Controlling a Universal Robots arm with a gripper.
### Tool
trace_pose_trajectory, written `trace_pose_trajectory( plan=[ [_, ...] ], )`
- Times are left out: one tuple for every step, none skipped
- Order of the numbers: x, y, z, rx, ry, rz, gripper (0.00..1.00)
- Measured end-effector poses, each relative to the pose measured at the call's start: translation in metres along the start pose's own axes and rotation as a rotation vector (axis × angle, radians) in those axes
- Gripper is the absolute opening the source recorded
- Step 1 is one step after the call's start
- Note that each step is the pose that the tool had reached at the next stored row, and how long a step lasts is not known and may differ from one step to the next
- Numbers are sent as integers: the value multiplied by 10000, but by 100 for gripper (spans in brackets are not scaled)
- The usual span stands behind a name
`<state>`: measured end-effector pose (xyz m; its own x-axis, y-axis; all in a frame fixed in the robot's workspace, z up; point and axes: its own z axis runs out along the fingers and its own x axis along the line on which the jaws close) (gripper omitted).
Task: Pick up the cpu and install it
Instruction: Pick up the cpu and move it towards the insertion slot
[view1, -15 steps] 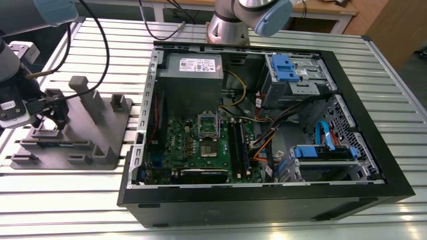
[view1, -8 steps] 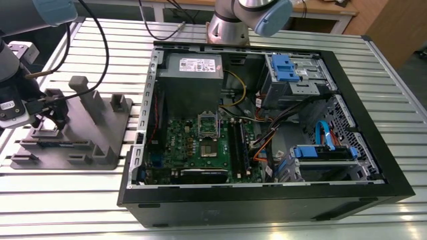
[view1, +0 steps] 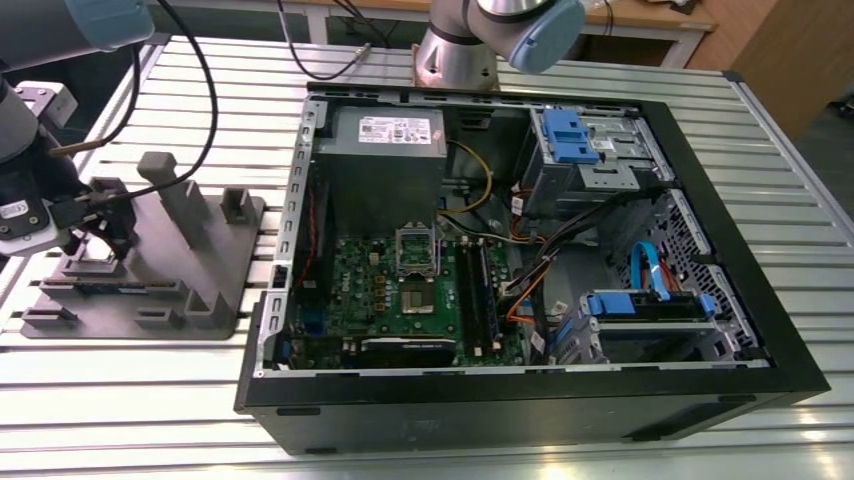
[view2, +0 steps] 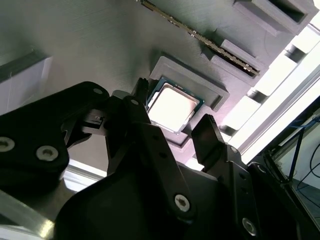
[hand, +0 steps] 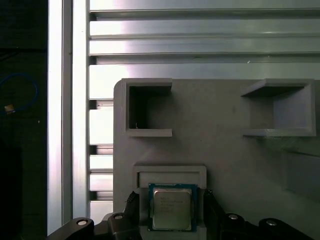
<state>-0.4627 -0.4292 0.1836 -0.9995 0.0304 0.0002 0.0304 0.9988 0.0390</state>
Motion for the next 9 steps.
trace_pose_trajectory(
  plan=[
    [0, 0, 1, -1, -1, 0, 62],
    [0, 0, 1, -1, -2, 0, 62],
    [0, 0, 1, -1, -2, 0, 62],
    [0, 0, 0, -1, -1, 0, 62],
    [0, 0, 0, -1, -2, 0, 62],
    [0, 0, -1, 0, 0, 0, 62],
    [0, 0, -1, -1, 0, 0, 62],
    [0, 0, -1, 0, -1, 0, 61],
    [0, 0, -1, 0, -1, 0, 61]
  ],
)
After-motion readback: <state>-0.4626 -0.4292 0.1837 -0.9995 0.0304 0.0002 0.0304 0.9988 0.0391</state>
